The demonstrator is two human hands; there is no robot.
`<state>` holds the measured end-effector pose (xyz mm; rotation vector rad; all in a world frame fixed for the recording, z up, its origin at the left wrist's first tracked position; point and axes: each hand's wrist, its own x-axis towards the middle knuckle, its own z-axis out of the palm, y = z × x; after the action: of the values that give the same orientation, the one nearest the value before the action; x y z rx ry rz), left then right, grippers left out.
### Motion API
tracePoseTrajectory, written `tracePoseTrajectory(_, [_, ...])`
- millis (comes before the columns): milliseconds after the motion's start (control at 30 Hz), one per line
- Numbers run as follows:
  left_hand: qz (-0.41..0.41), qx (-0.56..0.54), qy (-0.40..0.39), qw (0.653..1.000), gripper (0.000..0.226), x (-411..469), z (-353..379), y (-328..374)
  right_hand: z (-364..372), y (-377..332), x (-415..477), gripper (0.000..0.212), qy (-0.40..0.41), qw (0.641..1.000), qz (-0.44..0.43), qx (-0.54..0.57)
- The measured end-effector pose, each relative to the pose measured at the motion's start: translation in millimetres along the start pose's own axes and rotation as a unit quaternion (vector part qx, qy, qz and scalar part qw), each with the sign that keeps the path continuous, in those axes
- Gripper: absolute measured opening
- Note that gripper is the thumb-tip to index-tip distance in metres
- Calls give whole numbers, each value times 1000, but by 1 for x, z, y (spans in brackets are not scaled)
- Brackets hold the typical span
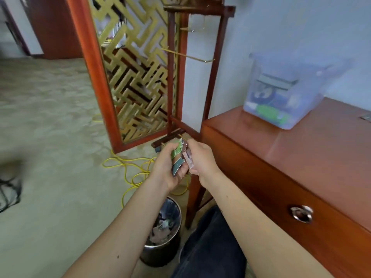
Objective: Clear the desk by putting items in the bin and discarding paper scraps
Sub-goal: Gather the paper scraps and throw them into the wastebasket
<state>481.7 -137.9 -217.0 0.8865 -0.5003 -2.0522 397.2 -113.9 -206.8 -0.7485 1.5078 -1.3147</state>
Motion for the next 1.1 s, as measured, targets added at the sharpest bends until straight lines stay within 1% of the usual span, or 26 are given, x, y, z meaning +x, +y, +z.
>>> tracePoseTrajectory(100, [-33, -5, 40, 999, 16, 18, -42, 1, 25, 31, 18, 26, -14, 998, 42, -40])
tracePoseTrajectory(233, [-82, -14, 113, 990, 20, 44, -97, -16, 42, 74, 37, 30, -29, 991, 104, -75])
tracePoseTrajectory(367, [-149, -30, 165, 974, 20, 67, -147, -41, 50, 127, 59, 29, -57, 973, 171, -142])
tracePoseTrajectory(467, [-184, -43, 200, 961, 23, 83, -178, -55, 54, 162, 78, 29, -74, 957, 213, -181])
tracePoseTrajectory(600, [-222, -24, 223, 949, 17, 103, -212, -70, 60, 197, 100, 27, -88, 935, 264, -221])
tracePoseTrajectory(733, [-237, 3, 246, 940, 16, 119, -235, -82, 66, 227, 121, 27, -100, 918, 286, -254])
tracePoseTrajectory(767, [-242, 5, 248, 938, 16, 122, -239, -83, 67, 235, 125, 28, -102, 915, 299, -251])
tracePoseTrajectory(833, [-259, 4, 251, 932, 16, 125, -245, -84, 70, 243, 131, 25, -111, 908, 348, -206])
tracePoseTrajectory(900, [-279, -9, 251, 927, 23, 127, -249, -82, 71, 246, 130, 19, -124, 896, 395, -160])
tracePoseTrajectory(933, [-288, -17, 251, 924, 31, 128, -251, -81, 69, 247, 130, 21, -121, 890, 415, -143])
tracePoseTrajectory(1000, [-306, -36, 267, 913, 47, 128, -253, -79, 64, 246, 128, 28, -103, 888, 437, -104])
tracePoseTrajectory(1100, [-307, -68, 312, 897, 71, 123, -249, -76, 58, 249, 128, 50, -62, 896, 433, -71])
